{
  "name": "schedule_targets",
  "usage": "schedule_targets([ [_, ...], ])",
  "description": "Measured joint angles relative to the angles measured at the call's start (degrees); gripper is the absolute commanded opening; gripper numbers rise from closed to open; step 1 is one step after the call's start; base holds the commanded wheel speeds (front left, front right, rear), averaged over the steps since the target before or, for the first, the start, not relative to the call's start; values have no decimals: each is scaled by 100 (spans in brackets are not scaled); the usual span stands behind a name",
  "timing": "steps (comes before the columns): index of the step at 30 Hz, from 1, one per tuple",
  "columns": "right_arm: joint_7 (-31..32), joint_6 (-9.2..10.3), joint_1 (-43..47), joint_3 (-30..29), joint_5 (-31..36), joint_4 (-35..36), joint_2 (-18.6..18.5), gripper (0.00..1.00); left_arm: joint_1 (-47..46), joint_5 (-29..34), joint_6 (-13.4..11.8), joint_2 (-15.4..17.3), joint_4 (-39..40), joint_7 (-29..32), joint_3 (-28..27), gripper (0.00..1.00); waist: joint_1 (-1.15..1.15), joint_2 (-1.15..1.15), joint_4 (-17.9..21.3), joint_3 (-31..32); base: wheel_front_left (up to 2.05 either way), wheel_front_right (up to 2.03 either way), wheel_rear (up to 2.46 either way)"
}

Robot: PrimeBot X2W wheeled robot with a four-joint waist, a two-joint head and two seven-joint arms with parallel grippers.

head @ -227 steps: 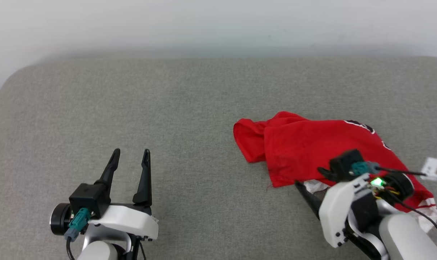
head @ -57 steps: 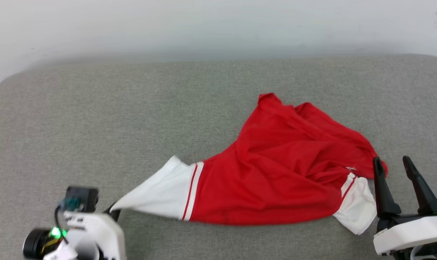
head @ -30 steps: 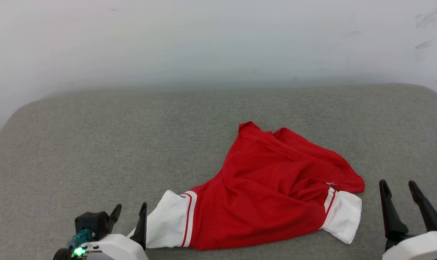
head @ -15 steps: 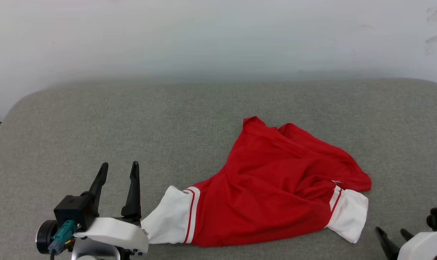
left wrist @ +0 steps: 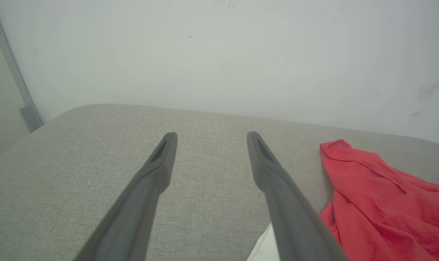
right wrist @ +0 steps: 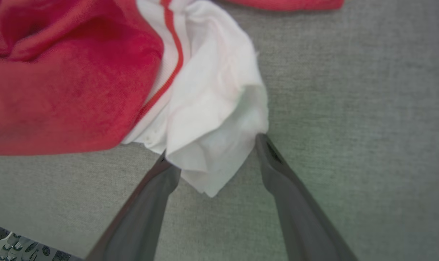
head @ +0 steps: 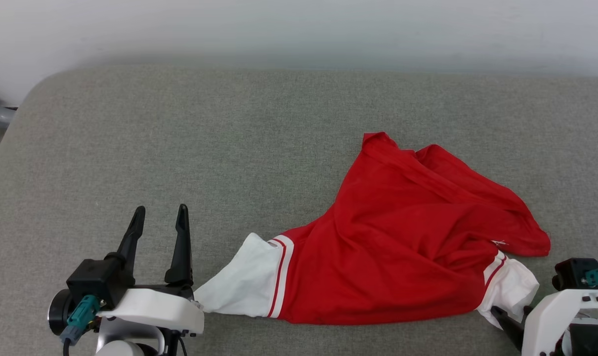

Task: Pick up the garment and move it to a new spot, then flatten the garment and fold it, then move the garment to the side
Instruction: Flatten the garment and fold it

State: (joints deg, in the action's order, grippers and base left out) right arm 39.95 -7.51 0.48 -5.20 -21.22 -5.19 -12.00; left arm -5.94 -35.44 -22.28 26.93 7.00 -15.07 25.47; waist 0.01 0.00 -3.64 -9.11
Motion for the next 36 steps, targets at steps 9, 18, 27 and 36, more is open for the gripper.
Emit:
schedule_targets([
  [9,141,-2,-161,134,-179,-503,18,0,43,-131,236,-76,-278,33,-134,100,0,0,8,-66,0,0,0],
  [18,-42,-2,25,18,-130,-168,53,0,93,-768,906,721,-292,1830,232,100,0,0,118,240,0,0,0],
  [27,51,-1,204,286,-38,269,153,0,190,-1464,1170,1316,-193,3417,458,100,-1,0,430,356,0,0,0],
  [36,58,-1,180,478,-70,422,151,0,-101,-1653,1284,1187,-937,3990,704,100,0,0,654,107,0,0,0],
])
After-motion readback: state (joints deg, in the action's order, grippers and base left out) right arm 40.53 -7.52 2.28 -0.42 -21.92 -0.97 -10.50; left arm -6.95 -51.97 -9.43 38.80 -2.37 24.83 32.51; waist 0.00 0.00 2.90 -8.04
